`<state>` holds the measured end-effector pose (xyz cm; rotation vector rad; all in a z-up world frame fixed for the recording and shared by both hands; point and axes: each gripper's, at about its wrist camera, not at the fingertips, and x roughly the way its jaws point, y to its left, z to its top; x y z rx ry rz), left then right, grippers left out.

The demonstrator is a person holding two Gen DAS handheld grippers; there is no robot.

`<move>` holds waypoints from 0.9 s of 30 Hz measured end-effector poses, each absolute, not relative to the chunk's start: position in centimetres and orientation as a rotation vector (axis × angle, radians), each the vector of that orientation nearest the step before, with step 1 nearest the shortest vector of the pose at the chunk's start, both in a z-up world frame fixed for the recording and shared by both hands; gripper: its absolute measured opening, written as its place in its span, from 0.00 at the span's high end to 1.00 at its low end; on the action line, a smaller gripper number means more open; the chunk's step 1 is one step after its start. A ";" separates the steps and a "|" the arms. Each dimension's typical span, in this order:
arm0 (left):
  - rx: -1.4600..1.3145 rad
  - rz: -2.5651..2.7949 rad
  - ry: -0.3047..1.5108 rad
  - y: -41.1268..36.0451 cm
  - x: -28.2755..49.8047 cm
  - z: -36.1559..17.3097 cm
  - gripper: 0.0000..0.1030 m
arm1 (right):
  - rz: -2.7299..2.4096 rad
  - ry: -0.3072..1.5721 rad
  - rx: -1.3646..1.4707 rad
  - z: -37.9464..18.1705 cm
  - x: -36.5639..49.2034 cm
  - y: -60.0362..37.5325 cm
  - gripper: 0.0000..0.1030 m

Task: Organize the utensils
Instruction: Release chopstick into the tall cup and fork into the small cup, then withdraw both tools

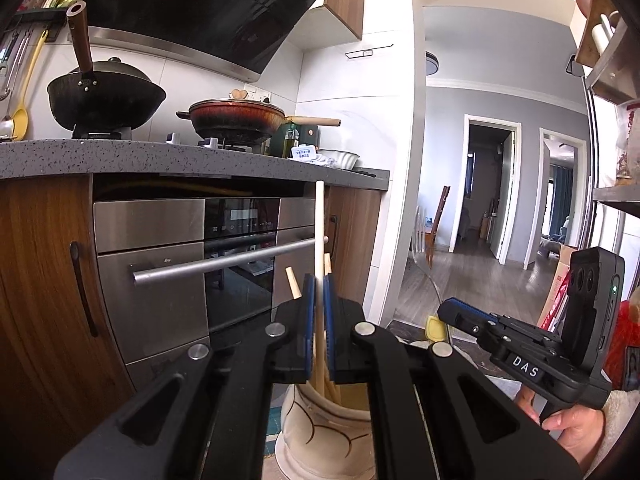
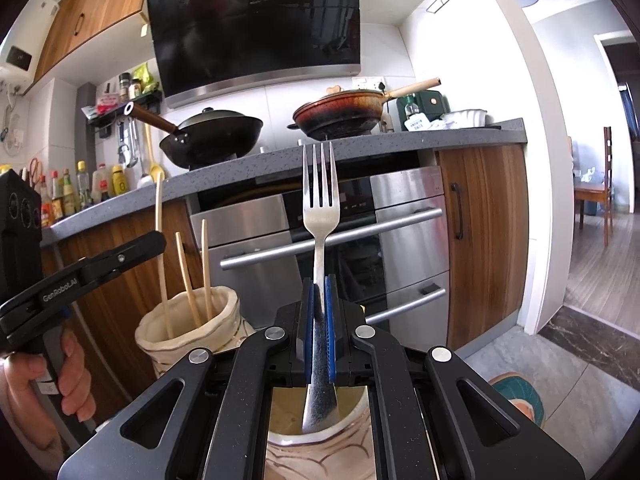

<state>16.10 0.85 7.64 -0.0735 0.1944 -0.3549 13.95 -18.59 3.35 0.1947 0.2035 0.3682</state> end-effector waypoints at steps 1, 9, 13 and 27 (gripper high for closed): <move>-0.073 -0.357 0.198 0.9 15.9 7.6 0.96 | 0.365 0.200 0.190 3.3 13.6 -18.7 0.94; -0.073 -0.359 0.249 1.3 14.7 6.8 0.96 | 0.334 0.207 0.160 3.1 11.9 -18.9 0.94; -0.076 -0.360 0.299 1.6 14.4 6.3 0.96 | 0.327 0.232 0.166 2.8 11.3 -19.1 0.94; -0.090 -0.353 0.309 1.8 13.1 6.5 0.58 | 0.304 0.293 0.207 2.5 10.4 -19.3 0.94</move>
